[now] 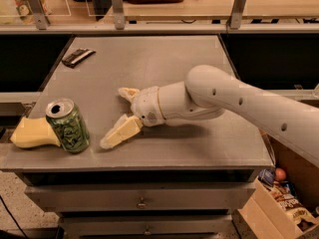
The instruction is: Move green can near rxbar chocolate
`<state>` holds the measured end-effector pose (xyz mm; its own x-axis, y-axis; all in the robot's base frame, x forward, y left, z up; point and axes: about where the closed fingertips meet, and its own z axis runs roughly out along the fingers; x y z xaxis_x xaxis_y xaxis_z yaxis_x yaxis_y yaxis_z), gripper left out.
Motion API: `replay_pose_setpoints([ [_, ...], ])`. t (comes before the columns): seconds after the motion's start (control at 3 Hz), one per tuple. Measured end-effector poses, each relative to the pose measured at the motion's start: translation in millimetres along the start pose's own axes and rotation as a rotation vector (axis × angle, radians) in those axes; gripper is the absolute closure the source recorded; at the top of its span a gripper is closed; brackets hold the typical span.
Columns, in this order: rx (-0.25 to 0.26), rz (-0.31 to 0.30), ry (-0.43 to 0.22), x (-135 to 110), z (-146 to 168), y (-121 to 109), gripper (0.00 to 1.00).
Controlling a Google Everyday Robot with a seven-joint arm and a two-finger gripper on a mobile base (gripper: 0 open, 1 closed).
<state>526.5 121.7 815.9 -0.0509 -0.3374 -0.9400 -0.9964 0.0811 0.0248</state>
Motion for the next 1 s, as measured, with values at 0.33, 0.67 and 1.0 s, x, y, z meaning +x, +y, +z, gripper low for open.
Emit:
replay_pose_setpoints([
  [0.33,-0.048,-0.016,-0.028,-3.6,14.2,2.6,0.0],
  [0.67,-0.077,-0.05,-0.03,-15.3,21.8,6.9,0.0],
  [1.0,-0.092,-0.09,-0.031,-31.6,23.3,12.0,0.0],
])
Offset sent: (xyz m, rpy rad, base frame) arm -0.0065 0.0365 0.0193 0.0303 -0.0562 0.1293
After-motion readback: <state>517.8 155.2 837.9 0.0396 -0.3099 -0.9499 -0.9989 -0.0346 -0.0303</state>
